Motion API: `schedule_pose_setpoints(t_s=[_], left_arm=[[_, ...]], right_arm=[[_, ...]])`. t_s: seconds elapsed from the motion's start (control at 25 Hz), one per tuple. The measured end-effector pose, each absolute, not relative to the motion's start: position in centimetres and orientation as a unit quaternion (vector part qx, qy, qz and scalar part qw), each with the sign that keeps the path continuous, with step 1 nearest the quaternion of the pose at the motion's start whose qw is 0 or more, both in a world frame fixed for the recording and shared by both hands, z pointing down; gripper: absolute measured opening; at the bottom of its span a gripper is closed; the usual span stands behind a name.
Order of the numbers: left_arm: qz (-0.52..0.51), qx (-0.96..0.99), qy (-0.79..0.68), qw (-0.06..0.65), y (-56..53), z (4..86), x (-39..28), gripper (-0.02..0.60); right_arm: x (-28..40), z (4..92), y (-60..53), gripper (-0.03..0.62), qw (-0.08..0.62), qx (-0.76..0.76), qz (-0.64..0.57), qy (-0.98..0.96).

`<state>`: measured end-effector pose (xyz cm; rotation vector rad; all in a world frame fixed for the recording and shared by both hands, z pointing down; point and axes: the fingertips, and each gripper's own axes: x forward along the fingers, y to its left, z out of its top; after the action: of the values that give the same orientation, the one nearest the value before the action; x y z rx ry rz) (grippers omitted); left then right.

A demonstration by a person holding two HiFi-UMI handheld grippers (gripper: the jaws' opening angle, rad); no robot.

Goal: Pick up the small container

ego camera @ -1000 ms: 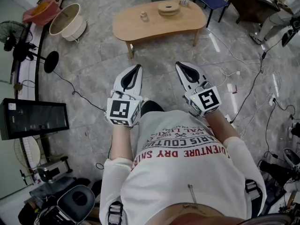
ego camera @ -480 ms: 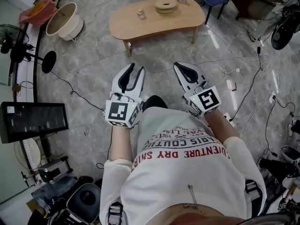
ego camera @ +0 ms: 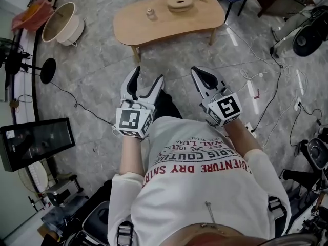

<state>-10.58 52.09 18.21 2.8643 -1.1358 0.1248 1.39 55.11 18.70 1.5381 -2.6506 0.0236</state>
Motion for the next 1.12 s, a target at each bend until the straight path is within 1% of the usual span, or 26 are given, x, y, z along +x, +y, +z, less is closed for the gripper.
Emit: schedule_pose_setpoints(t_s=[0.36,0.52,0.64,0.84,0.96,1.12], left_arm=[[0.034,0.929,-0.361,0.072,34.1,19.8,-13.0,0.299],[0.040,0.938,-0.339,0.070,25.3,19.3,-12.8,0.299],[0.046,0.942,-0.321,0.081,19.6,19.4,-12.9,0.298],[0.062,0.946,-0.310,0.075,12.3,20.8,-12.0,0.298],[0.070,0.942,-0.319,0.070,8.8,23.0,-11.3,0.299],[0.081,0.934,-0.337,0.085,4.9,26.8,-10.0,0.299]], right_arm=[[-0.5,19.8,37.6,0.008,0.054,0.512,0.034,-0.856],[-1.1,19.3,28.5,0.008,0.059,0.521,0.042,-0.851],[-1.6,19.4,22.7,0.008,0.065,0.529,0.050,-0.845],[-0.7,20.3,15.2,0.008,0.065,0.540,0.071,-0.836],[0.3,21.6,11.8,0.008,0.068,0.538,0.083,-0.836],[1.4,24.2,7.3,0.008,0.086,0.515,0.087,-0.849]])
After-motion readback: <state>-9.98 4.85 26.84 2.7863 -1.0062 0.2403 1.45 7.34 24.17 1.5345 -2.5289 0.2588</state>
